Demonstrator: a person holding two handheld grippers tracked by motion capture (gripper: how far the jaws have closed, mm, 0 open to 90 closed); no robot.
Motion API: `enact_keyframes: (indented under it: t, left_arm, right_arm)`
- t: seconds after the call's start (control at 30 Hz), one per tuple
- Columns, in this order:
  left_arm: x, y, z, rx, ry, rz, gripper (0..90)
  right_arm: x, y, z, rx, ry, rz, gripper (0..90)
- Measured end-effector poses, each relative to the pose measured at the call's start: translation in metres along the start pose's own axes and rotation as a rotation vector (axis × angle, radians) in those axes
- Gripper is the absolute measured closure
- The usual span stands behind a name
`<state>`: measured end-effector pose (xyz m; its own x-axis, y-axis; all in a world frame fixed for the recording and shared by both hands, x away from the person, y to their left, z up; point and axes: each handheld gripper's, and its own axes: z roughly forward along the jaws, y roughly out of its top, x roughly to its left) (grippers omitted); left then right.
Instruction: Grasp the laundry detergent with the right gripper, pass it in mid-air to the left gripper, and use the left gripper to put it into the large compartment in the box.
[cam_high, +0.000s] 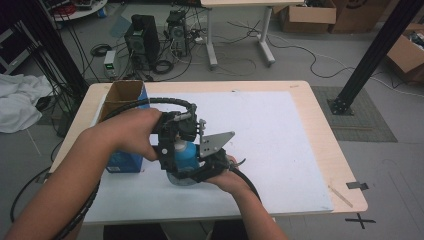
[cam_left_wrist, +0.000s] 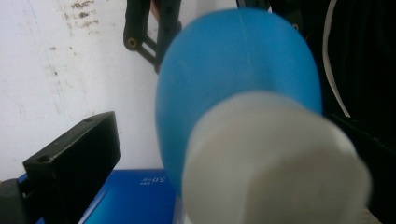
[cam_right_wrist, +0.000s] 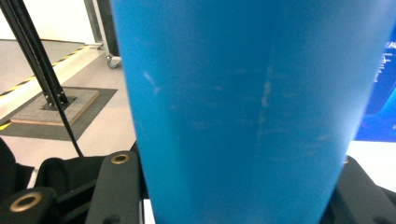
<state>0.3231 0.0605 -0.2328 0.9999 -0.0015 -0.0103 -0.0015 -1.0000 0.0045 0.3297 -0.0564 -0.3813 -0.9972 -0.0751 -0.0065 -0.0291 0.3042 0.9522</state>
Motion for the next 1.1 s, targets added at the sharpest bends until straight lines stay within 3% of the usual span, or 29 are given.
enact_keyframes:
  t: [0.43, 0.73, 1.1]
  left_arm:
    - [-0.0001, -0.002, 0.0036, -0.001, 0.015, -0.013, 0.1]
    - [0.0002, -0.0023, 0.0044, 0.005, 0.061, -0.013, 0.8]
    - [0.0003, -0.0028, 0.0043, 0.003, 0.054, -0.026, 13.7]
  right_arm:
    - [-0.0019, 0.0042, 0.0066, 0.0, -0.001, 0.01, 47.7]
    - [-0.0032, 0.0032, 0.0078, 0.001, -0.005, 0.019, 47.6]
    - [-0.0041, 0.0037, 0.0091, -0.002, -0.003, 0.018, 47.5]
